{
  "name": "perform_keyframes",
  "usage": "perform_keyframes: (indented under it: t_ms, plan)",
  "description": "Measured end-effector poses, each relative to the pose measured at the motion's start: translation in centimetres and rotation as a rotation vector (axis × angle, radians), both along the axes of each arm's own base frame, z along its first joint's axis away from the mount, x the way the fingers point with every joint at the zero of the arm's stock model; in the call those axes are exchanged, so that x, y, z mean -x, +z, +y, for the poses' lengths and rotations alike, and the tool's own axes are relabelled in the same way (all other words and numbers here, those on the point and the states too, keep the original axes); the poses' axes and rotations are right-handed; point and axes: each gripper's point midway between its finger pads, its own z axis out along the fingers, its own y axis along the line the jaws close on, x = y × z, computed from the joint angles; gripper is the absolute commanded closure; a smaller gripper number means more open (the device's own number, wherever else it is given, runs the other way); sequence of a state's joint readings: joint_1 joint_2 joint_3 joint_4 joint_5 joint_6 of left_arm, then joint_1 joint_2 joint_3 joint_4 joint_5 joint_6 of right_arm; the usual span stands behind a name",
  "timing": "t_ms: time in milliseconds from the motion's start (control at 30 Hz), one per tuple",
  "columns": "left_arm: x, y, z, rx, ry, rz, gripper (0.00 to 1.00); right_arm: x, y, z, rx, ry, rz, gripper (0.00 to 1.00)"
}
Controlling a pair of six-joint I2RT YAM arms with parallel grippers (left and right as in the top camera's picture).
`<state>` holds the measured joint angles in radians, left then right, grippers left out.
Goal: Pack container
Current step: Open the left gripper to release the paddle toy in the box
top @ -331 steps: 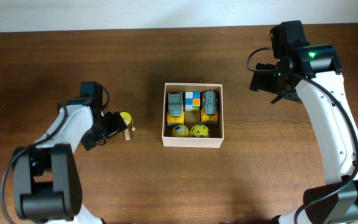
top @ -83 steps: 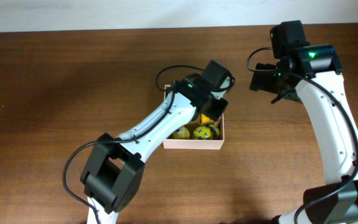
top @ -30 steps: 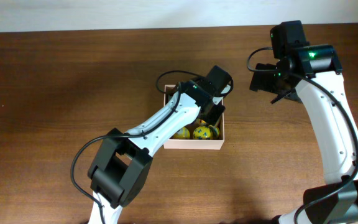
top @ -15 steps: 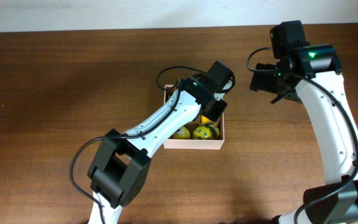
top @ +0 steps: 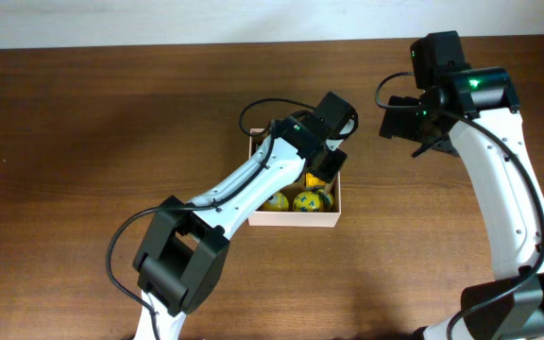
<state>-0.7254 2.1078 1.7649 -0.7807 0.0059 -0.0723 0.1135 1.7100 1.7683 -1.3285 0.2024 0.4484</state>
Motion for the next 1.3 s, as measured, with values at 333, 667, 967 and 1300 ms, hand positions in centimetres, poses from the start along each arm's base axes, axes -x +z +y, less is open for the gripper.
perform_keyframes:
  t_ms: [333, 667, 967, 1300]
  plan:
    - [0.1, 0.0, -0.1, 0.008, -0.004, 0.006, 0.63, 0.0, 0.0, 0.0, 0.000, 0.000, 0.000, 0.01]
    - [0.2, 0.0, -0.2, 0.012, -0.007, 0.010, 0.63, 0.0, 0.0, 0.0, 0.000, 0.000, 0.000, 0.01]
    - [0.6, -0.1, -0.4, 0.024, -0.018, 0.031, 0.63, 0.0, 0.0, 0.0, 0.000, 0.000, 0.000, 0.01]
    - [1.6, -0.6, 0.4, -0.012, -0.019, 0.077, 0.63, 0.0, 0.0, 0.0, 0.000, 0.000, 0.000, 0.01]
